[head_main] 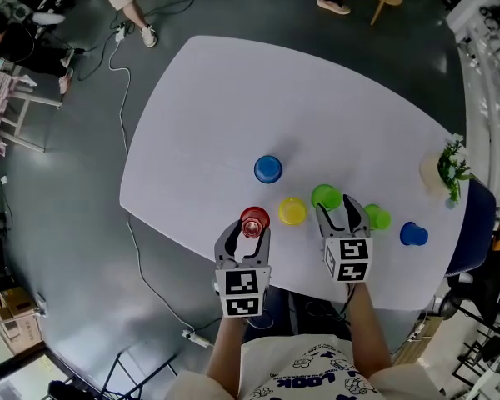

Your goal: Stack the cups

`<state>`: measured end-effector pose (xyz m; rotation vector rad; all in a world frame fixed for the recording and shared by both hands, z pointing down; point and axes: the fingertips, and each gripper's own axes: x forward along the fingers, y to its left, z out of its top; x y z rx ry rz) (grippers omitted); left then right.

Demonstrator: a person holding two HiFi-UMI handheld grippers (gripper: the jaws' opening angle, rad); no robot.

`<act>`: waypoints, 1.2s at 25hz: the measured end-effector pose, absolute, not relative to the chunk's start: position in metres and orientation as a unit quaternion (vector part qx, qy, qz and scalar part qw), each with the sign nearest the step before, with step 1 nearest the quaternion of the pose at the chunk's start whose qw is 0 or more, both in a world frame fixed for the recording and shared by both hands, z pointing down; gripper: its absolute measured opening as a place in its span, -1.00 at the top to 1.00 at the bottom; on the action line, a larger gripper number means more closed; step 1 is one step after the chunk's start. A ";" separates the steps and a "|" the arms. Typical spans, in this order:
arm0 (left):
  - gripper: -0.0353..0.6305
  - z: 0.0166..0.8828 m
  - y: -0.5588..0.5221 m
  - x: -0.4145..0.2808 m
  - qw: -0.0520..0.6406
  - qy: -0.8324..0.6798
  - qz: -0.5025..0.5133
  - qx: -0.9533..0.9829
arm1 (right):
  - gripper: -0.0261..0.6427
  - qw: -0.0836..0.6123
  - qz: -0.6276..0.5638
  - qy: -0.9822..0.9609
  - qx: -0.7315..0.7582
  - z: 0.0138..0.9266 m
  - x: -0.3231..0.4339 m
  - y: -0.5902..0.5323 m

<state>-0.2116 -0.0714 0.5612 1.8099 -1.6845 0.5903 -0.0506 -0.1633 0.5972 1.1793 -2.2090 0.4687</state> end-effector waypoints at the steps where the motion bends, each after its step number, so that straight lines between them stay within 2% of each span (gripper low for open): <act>1: 0.19 0.555 -0.072 -0.212 0.294 -0.632 0.217 0.684 | 0.10 0.294 0.175 -0.829 0.443 0.599 -0.051 -0.163; 3: 0.19 0.543 -0.072 -0.209 0.292 -0.626 0.207 0.692 | 0.23 0.292 0.173 -0.827 0.447 0.601 -0.050 -0.163; 9: 0.19 0.514 -0.079 -0.194 0.276 -0.591 0.201 0.731 | 0.23 0.272 0.162 -0.824 0.469 0.577 -0.048 -0.160; 19: 0.19 0.493 -0.091 -0.121 0.238 -0.481 0.215 0.816 | 0.23 0.239 0.158 -0.801 0.526 0.523 -0.001 -0.119; 30: 0.19 0.518 -0.081 -0.022 0.232 -0.385 0.259 0.855 | 0.23 0.245 0.206 -0.754 0.574 0.535 0.070 -0.069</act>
